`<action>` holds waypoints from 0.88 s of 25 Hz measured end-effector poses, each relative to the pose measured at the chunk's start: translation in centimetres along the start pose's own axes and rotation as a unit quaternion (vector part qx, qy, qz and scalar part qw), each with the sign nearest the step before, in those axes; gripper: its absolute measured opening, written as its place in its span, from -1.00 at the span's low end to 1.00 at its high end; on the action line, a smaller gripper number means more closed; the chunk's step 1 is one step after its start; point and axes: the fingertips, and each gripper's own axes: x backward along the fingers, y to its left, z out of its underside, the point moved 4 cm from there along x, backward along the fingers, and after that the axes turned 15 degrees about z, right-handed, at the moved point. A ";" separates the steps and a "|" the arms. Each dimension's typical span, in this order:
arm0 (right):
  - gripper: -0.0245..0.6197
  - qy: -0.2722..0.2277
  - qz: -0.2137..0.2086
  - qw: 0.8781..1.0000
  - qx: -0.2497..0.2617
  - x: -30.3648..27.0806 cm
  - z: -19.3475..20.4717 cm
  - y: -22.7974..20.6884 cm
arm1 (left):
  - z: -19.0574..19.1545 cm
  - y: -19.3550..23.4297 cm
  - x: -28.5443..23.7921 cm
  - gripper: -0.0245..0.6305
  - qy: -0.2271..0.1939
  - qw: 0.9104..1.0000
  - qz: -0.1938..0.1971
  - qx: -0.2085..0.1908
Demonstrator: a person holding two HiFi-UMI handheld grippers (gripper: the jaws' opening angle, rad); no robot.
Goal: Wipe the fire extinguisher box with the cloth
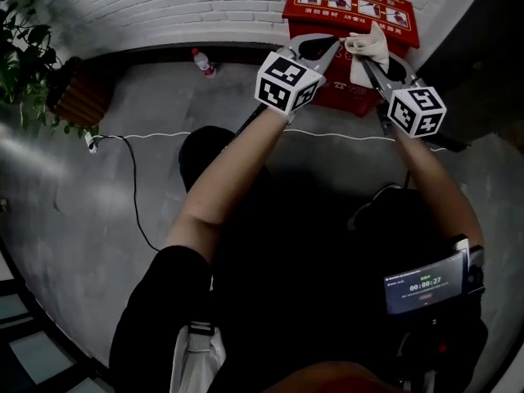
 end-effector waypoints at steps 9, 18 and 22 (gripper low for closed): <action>-0.54 -0.016 -0.058 0.998 -0.028 4.6 -2.6 3.0 | -1.3 -4.5 2.7 -0.93 -0.045 0.999 0.014 -0.003; -0.54 -0.015 -0.080 0.995 -0.050 6.6 -2.6 4.7 | -1.8 -6.8 4.9 -0.93 -0.059 0.997 0.042 0.012; -0.54 -0.006 -0.075 0.996 -0.052 6.3 -2.9 3.9 | -2.0 -6.5 4.7 -0.93 -0.052 0.998 0.042 0.022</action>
